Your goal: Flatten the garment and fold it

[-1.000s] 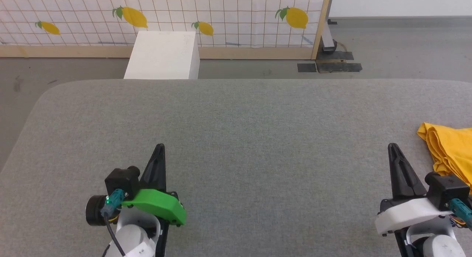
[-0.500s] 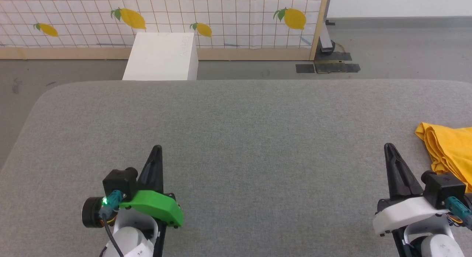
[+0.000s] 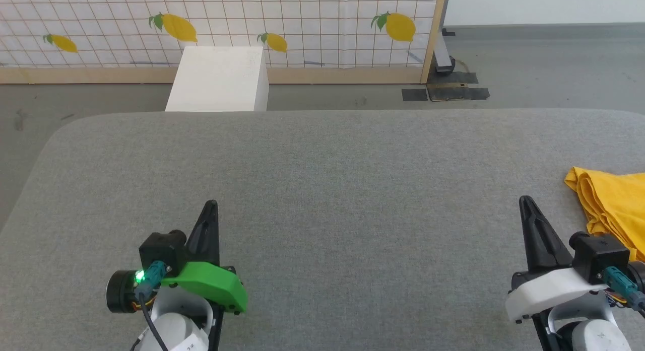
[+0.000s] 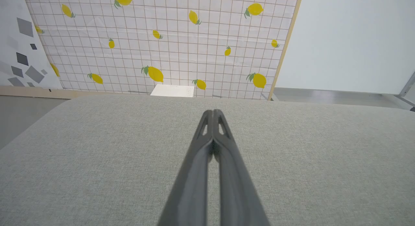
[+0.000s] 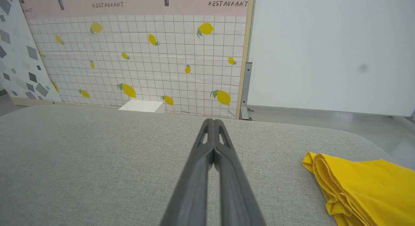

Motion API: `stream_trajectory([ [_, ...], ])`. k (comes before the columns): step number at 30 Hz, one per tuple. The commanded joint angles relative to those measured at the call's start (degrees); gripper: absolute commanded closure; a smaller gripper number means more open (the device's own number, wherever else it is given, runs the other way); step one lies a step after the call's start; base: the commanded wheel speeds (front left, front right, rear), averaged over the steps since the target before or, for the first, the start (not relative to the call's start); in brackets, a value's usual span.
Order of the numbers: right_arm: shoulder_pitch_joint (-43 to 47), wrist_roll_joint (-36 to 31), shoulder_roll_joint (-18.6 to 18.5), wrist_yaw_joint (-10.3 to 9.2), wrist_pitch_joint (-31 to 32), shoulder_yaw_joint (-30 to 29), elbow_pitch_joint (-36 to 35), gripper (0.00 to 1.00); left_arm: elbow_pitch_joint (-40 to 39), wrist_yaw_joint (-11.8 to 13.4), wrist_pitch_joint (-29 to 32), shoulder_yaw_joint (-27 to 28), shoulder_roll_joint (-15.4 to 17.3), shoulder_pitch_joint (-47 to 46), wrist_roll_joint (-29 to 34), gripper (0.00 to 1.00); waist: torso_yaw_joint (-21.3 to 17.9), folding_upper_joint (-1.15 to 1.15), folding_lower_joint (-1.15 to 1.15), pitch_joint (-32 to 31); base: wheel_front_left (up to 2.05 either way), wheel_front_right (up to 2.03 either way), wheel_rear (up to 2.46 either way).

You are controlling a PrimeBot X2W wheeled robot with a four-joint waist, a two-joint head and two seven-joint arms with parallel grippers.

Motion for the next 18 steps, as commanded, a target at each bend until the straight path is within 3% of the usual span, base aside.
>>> stream_trajectory([
  [1, 0.7, -0.4, 0.0, -0.04, 0.4, 0.2, -0.5, 1.00, -0.5, 0.4, 0.4, 0.3, -0.1, 1.1, 0.6, 1.00, 0.0, 0.00, 0.00, 0.0, 0.00, 0.00, 0.00],
  [18, 0.9, -0.7, 0.1, -0.05, 1.8, 1.2, -1.1, 1.00, -2.9, 0.6, 2.4, 1.2, -0.2, 2.5, 2.7, 1.00, -0.4, 0.00, 0.00, -0.2, 0.00, 0.00, 0.00],
])
